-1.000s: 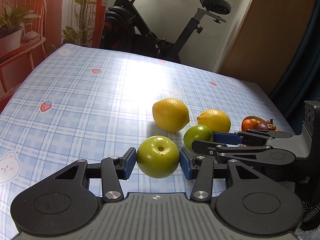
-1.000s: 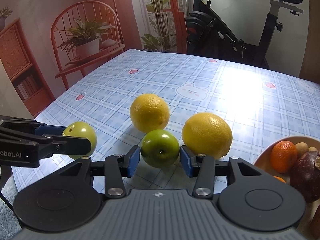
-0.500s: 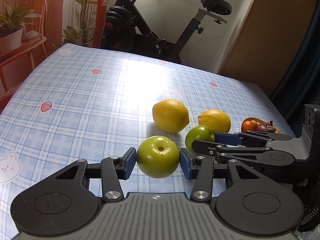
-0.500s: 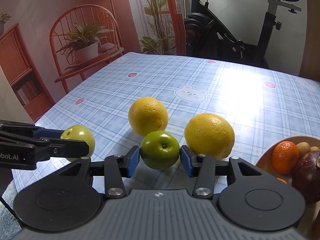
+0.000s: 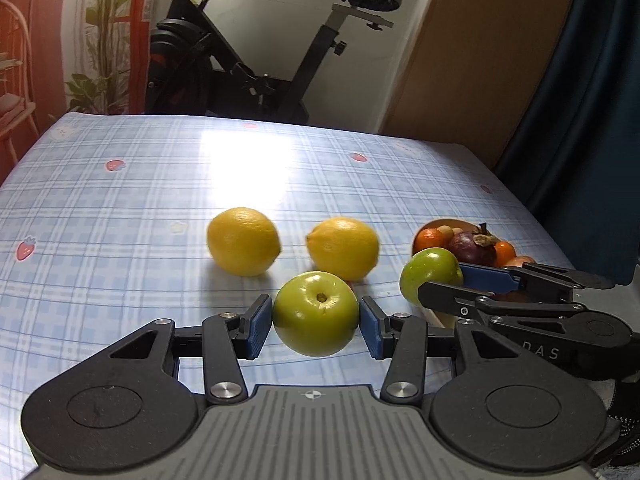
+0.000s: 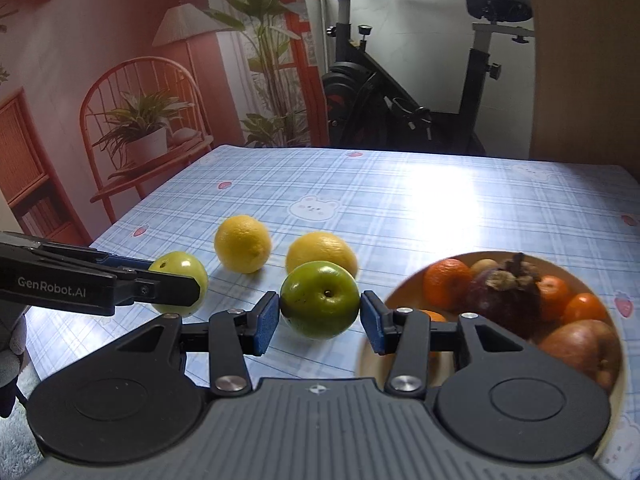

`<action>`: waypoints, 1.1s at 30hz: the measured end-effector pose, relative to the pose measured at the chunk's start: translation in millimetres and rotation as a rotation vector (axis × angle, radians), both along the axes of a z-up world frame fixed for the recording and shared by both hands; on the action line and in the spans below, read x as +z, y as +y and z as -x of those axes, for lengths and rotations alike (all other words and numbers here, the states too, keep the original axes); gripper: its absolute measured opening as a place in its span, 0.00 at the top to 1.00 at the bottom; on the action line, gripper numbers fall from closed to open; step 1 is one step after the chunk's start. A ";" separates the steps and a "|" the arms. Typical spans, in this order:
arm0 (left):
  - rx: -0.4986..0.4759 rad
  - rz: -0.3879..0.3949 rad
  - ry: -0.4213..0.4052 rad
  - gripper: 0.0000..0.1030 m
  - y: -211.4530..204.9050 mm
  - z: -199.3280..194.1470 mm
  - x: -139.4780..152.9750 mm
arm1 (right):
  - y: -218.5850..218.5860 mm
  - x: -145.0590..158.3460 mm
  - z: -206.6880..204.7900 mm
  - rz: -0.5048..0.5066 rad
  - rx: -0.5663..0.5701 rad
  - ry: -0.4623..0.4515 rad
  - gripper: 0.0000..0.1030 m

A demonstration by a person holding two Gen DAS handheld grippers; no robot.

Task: Organize fruits
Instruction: 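Carry both apples onto the cream plate and open both tools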

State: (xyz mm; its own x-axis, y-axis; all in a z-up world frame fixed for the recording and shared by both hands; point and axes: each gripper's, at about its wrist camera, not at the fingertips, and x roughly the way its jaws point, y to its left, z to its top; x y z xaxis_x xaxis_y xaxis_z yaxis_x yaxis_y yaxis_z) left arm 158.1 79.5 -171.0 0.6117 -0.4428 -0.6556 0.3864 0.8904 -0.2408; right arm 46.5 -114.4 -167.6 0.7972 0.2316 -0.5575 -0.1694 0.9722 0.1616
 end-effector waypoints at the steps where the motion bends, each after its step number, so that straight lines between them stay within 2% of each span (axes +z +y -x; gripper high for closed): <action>1: -0.019 0.001 0.004 0.52 -7.4 -0.8 -0.1 | -6.3 0.2 4.7 -0.004 -0.016 0.002 0.54; 7: -0.131 -0.008 0.023 0.52 -55.4 -7.8 -4.4 | -38.3 -6.7 30.5 -0.006 -0.090 0.030 0.54; 13: -0.190 -0.021 0.035 0.52 -92.7 -17.9 -5.9 | -54.0 -14.2 42.4 -0.022 -0.118 0.052 0.54; 18: -0.228 -0.030 0.066 0.52 -105.1 -17.2 -16.7 | -53.8 -13.1 48.5 0.018 -0.119 0.050 0.54; 33: -0.299 -0.049 0.087 0.52 -130.3 -21.3 -27.6 | -64.1 -19.5 54.8 0.006 -0.150 0.067 0.54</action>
State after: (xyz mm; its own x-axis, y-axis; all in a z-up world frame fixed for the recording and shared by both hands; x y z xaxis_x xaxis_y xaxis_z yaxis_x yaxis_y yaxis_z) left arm 179.4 -50.8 -198.6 0.4001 -0.5608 -0.7249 0.6125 0.7520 -0.2436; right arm -8.4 -178.4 -187.1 0.7838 0.1092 -0.6113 -0.0111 0.9867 0.1620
